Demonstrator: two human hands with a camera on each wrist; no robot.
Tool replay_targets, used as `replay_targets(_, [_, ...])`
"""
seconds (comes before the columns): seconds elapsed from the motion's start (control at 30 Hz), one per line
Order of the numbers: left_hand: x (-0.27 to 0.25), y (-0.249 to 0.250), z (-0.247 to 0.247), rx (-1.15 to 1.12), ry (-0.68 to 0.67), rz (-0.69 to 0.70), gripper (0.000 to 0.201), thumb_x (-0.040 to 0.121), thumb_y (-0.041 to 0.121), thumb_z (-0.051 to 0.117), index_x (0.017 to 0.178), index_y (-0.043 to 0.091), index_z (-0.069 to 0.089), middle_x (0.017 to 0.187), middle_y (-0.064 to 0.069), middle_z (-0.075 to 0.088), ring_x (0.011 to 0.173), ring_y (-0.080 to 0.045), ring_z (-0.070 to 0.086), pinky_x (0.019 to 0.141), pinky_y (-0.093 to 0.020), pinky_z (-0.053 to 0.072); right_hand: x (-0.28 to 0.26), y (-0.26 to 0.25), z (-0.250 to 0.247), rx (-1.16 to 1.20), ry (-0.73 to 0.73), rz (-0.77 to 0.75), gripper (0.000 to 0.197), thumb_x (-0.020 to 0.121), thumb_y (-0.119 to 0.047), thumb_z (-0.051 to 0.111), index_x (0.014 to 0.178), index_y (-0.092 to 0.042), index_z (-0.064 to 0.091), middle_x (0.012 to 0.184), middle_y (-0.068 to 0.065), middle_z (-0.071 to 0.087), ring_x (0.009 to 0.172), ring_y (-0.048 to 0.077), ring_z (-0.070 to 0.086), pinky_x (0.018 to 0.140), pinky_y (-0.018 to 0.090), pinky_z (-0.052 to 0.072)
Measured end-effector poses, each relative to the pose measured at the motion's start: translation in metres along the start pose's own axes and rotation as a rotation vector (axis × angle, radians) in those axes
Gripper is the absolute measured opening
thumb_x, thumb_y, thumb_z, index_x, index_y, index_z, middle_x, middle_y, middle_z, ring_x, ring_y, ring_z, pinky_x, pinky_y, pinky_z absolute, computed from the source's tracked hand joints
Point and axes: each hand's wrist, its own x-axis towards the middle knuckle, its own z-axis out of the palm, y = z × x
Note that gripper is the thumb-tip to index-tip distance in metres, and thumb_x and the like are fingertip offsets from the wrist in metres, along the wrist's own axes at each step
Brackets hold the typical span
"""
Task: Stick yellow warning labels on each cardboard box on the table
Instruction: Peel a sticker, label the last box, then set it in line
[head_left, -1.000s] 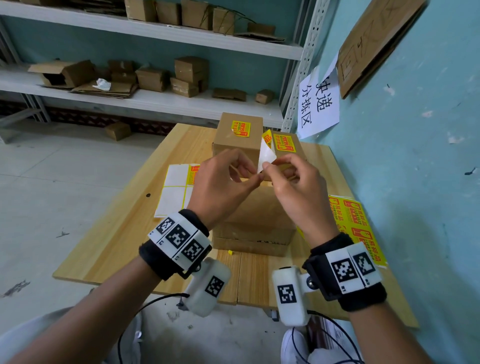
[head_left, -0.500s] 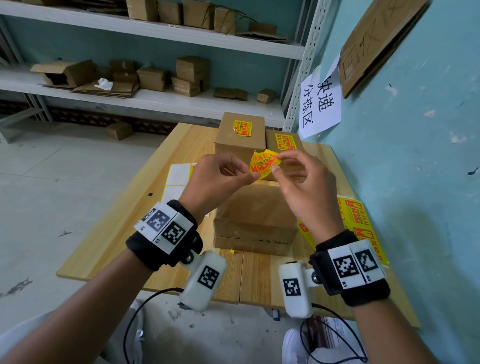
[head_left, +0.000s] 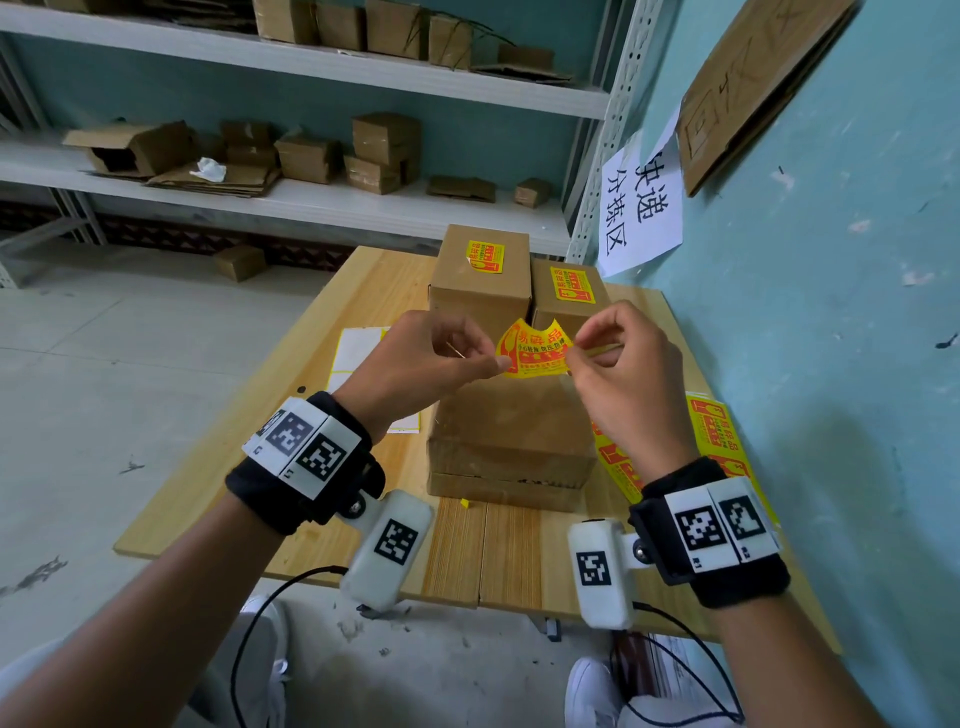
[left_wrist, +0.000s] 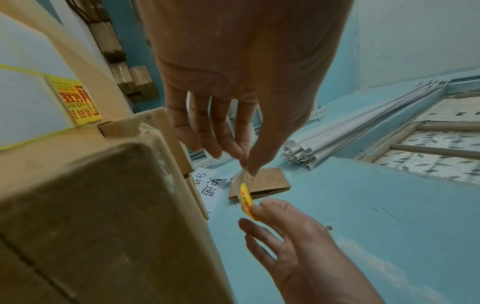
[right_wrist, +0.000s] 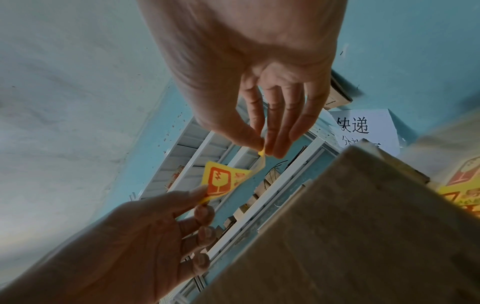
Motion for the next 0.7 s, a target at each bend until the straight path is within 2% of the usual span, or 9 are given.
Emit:
replay_targets(0.13, [0.002, -0.003, -0.001, 0.039, 0.046, -0.040, 0.015, 0.089, 0.027, 0.066, 0.079, 0.016, 0.070, 0.074, 0.000, 0.061, 0.068, -0.009, 0.056, 0.062, -0.023, 0.046, -0.001, -0.001, -0.001, -0.013, -0.028, -0.025, 0.011, 0.086, -0.008, 0.066, 0.087, -0.017, 0.060, 0.082, -0.012, 0.062, 0.070, 0.003, 0.060, 0.062, 0.012, 0.044])
replay_targets(0.23, [0.003, -0.005, 0.001, 0.090, 0.072, -0.044, 0.014, 0.088, 0.025, 0.064, 0.080, 0.016, 0.071, 0.073, 0.002, 0.065, 0.070, -0.013, 0.058, 0.068, -0.035, 0.050, -0.003, -0.004, 0.003, -0.012, -0.046, -0.060, 0.012, 0.086, -0.006, 0.061, 0.086, -0.018, 0.063, 0.080, -0.015, 0.061, 0.070, 0.001, 0.060, 0.062, 0.015, 0.046])
replay_targets(0.37, [0.002, -0.005, 0.003, 0.138, 0.097, -0.023, 0.008, 0.088, 0.021, 0.066, 0.084, 0.014, 0.069, 0.082, -0.002, 0.072, 0.082, -0.021, 0.069, 0.078, -0.046, 0.058, -0.006, -0.005, 0.006, -0.010, -0.081, -0.074, 0.012, 0.088, -0.008, 0.061, 0.085, -0.019, 0.064, 0.079, -0.014, 0.061, 0.072, 0.001, 0.061, 0.059, 0.009, 0.047])
replay_targets(0.47, [0.001, -0.005, 0.003, 0.173, 0.105, 0.019, 0.006, 0.087, 0.018, 0.068, 0.086, 0.015, 0.063, 0.085, -0.002, 0.072, 0.080, -0.019, 0.070, 0.075, -0.045, 0.058, -0.008, -0.005, 0.008, 0.004, -0.068, -0.072, 0.010, 0.087, -0.011, 0.066, 0.086, -0.020, 0.063, 0.080, -0.010, 0.064, 0.068, 0.003, 0.064, 0.056, 0.007, 0.045])
replay_targets(0.6, [0.002, -0.006, 0.003, 0.211, 0.140, 0.060, 0.023, 0.086, 0.018, 0.070, 0.083, 0.027, 0.048, 0.090, 0.000, 0.069, 0.082, -0.019, 0.069, 0.070, -0.040, 0.059, -0.012, -0.004, 0.010, 0.040, -0.022, -0.045, 0.009, 0.086, -0.012, 0.071, 0.085, -0.017, 0.063, 0.081, -0.006, 0.067, 0.064, 0.003, 0.066, 0.055, 0.008, 0.047])
replay_targets(0.7, [0.003, -0.007, 0.002, 0.235, 0.144, 0.097, 0.027, 0.087, 0.015, 0.069, 0.081, 0.029, 0.047, 0.092, 0.001, 0.068, 0.079, -0.017, 0.069, 0.067, -0.032, 0.058, -0.013, -0.003, 0.009, 0.056, 0.008, -0.027, 0.009, 0.086, -0.015, 0.072, 0.084, -0.016, 0.064, 0.079, -0.008, 0.067, 0.066, 0.000, 0.066, 0.053, 0.007, 0.046])
